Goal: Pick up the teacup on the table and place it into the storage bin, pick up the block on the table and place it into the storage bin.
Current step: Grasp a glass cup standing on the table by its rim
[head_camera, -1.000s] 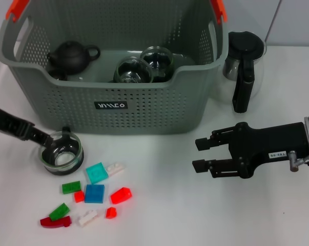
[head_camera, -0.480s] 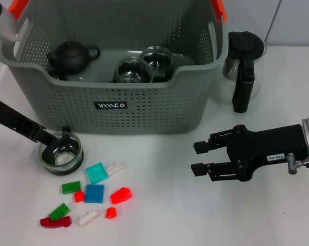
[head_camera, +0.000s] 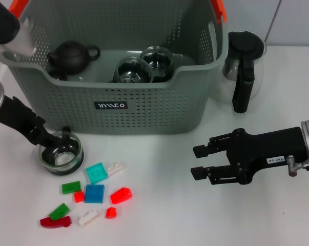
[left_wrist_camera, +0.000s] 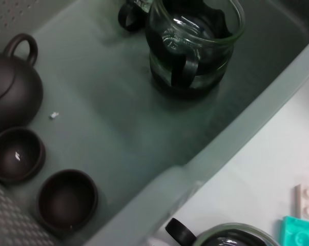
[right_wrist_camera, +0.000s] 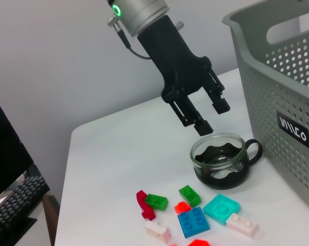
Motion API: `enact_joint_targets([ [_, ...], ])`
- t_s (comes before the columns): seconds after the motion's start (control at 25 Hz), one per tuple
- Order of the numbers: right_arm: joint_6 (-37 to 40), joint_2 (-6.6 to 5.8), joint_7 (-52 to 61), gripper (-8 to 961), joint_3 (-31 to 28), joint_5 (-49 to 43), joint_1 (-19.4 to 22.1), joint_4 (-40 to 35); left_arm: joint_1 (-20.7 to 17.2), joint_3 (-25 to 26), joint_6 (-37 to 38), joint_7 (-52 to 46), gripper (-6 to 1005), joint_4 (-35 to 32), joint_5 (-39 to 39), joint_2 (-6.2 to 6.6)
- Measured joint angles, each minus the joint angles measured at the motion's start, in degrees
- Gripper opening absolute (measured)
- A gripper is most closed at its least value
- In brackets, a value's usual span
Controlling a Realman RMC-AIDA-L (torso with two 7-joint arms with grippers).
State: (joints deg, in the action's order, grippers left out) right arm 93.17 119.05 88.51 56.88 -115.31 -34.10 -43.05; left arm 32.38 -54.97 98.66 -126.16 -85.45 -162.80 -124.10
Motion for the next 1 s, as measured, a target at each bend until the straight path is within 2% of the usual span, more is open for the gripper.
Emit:
enact_joint_targets([
  [0.04,0.0,-0.01,0.0,566,0.0,0.0,0.0,0.0,-0.1,-2.2,-2.5,1.2,657,1.4,-0.5,-0.01],
  [0.28,-0.2,-0.14,0.1,566,-0.1,0.0,0.3,0.2,-1.4,-6.6,-6.4,1.6,656,2.3,-0.8,0.11],
  [1.0,-0.2,-0.23,0.9,566,-0.1,-0.7,0.1,0.8,-1.0,-6.7,-10.2,1.5,638,8.5,-0.9,1.1],
])
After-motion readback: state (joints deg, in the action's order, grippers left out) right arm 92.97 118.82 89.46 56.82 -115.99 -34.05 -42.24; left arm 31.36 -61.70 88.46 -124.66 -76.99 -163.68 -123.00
